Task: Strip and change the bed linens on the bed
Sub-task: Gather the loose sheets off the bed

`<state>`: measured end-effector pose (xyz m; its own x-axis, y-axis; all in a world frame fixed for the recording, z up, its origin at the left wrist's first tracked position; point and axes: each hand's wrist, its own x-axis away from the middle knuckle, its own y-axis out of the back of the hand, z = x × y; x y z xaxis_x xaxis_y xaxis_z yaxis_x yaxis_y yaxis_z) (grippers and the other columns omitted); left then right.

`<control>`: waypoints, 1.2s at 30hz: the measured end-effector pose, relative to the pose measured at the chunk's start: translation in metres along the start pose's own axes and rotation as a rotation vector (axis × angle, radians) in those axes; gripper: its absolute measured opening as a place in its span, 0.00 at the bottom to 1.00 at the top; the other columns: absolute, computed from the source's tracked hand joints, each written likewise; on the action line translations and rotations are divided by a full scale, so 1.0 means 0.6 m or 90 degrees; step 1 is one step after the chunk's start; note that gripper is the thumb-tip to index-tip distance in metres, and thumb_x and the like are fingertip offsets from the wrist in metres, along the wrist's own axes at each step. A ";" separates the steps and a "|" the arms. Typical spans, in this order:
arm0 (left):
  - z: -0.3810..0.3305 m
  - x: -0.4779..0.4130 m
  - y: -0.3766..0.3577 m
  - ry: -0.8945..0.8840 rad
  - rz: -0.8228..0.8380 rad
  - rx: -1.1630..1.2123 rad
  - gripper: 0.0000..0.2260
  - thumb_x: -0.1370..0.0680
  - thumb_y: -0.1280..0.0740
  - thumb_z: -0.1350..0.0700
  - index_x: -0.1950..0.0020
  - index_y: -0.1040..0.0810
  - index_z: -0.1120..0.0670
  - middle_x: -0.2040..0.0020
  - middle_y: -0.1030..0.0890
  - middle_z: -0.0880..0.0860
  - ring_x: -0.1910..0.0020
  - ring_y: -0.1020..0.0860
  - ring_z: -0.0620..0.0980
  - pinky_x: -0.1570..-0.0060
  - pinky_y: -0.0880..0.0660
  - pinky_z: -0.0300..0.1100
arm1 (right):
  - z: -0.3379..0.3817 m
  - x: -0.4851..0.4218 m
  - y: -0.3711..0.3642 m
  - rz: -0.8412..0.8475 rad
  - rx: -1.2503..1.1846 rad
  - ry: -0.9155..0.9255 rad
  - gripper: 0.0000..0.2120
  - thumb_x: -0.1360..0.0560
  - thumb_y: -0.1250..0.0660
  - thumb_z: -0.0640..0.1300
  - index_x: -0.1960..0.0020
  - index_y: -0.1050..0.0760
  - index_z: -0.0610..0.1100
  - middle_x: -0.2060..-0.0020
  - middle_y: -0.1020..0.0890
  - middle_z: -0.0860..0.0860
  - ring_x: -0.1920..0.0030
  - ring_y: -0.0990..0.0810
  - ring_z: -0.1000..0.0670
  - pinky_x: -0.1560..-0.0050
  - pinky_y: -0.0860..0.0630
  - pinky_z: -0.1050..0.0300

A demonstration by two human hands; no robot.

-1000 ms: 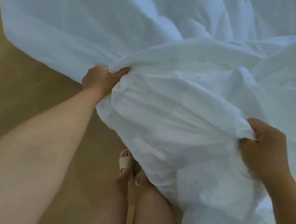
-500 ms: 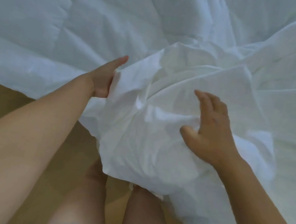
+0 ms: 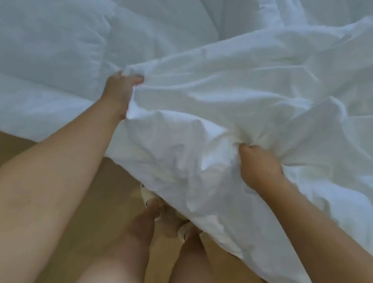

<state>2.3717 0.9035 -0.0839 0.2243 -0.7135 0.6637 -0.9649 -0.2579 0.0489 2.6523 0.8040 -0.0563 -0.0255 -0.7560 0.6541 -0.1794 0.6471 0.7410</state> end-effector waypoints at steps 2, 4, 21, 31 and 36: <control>0.032 0.012 -0.015 0.011 0.051 -0.026 0.08 0.25 0.36 0.68 0.54 0.23 0.57 0.59 0.22 0.55 0.64 0.23 0.51 0.61 0.26 0.42 | 0.000 -0.009 0.017 0.020 -0.122 -0.015 0.15 0.25 0.40 0.41 0.38 0.32 0.42 0.42 0.25 0.43 0.42 0.25 0.40 0.47 0.28 0.51; 0.046 0.016 -0.021 0.022 0.095 -0.046 0.08 0.25 0.35 0.67 0.52 0.23 0.56 0.57 0.21 0.55 0.62 0.22 0.51 0.61 0.26 0.41 | 0.008 -0.021 0.030 -0.002 -0.235 -0.023 0.16 0.27 0.37 0.43 0.41 0.30 0.43 0.45 0.25 0.45 0.46 0.25 0.42 0.52 0.30 0.55; -0.050 0.029 -0.184 0.044 0.445 -0.181 0.17 0.25 0.38 0.40 0.46 0.22 0.51 0.53 0.17 0.48 0.52 0.20 0.49 0.50 0.24 0.42 | 0.012 -0.146 0.220 -0.206 -0.912 -0.060 0.08 0.30 0.38 0.38 0.50 0.27 0.41 0.59 0.22 0.48 0.60 0.23 0.50 0.67 0.25 0.63; -0.182 -0.038 -0.501 0.085 0.549 -0.215 0.26 0.25 0.39 0.34 0.37 0.24 0.51 0.41 0.20 0.53 0.45 0.19 0.52 0.46 0.23 0.46 | -0.236 -0.169 0.246 -0.414 -0.928 -0.268 0.10 0.25 0.39 0.46 0.60 0.30 0.39 0.63 0.26 0.46 0.62 0.28 0.47 0.55 0.24 0.45; -0.179 0.017 -0.661 -0.255 0.584 -0.523 0.16 0.21 0.41 0.57 0.33 0.28 0.56 0.43 0.23 0.53 0.43 0.23 0.54 0.49 0.27 0.44 | -0.362 -0.203 0.241 -0.316 -1.067 -0.326 0.17 0.25 0.39 0.59 0.52 0.29 0.44 0.56 0.24 0.50 0.54 0.25 0.49 0.47 0.26 0.48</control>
<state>2.7421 1.0686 -0.0163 -0.6724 -0.5972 0.4372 -0.5563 0.7974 0.2337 2.8433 1.0110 0.0043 -0.6068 -0.6312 0.4831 0.7945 -0.4626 0.3934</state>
